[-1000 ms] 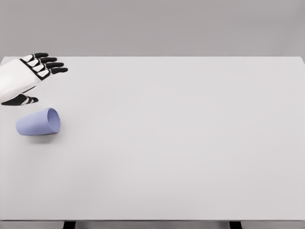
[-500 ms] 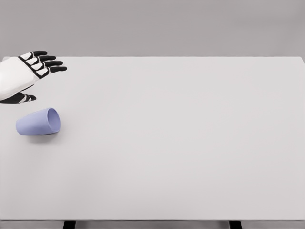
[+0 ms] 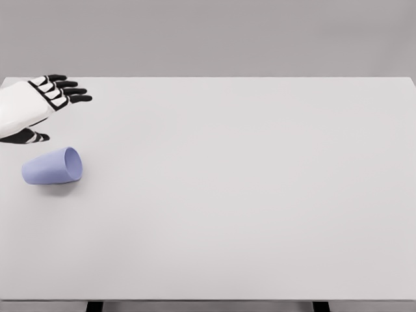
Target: Flip the cup with left arm and place it on the table
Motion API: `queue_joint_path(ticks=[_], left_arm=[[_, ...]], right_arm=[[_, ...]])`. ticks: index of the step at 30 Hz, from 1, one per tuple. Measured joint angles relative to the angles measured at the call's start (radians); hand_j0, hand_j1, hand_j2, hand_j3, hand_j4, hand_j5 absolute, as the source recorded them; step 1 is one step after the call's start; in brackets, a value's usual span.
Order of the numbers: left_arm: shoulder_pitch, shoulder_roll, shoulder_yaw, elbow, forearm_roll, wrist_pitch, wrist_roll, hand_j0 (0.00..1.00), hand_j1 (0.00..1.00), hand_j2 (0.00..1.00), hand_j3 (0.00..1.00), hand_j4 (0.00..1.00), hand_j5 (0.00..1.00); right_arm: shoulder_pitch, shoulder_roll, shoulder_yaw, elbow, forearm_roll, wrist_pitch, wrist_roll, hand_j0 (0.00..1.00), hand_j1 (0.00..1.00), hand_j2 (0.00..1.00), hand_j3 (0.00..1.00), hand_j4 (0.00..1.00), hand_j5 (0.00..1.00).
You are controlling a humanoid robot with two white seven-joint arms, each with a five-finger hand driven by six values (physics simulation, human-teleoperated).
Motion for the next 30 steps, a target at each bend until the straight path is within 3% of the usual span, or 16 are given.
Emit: queue_joint_path(ticks=[3,8,22,30], left_arm=[[-0.031,0.010,-0.043,0.006,0.017,0.000,0.000,1.00,1.00,1.00,1.00,1.00,1.00],[-0.032,0.027,-0.088,0.009,0.037,0.000,0.000,1.00,1.00,1.00,1.00,1.00,1.00],[-0.020,0.143,-0.108,0.009,0.140,0.000,0.006,1.00,1.00,1.00,1.00,1.00,1.00],[-0.017,0.151,-0.107,0.009,0.165,0.000,0.006,1.00,1.00,1.00,1.00,1.00,1.00]], right_arm=[[0.000,0.000,0.000,0.000,0.000,0.000,0.000,1.00,1.00,1.00,1.00,1.00,1.00],[0.000,0.000,0.000,0.000,0.000,0.000,0.000,1.00,1.00,1.00,1.00,1.00,1.00],[0.000,0.000,0.000,0.000,0.000,0.000,0.000,1.00,1.00,1.00,1.00,1.00,1.00],[0.000,0.000,0.000,0.000,0.000,0.000,0.000,1.00,1.00,1.00,1.00,1.00,1.00]])
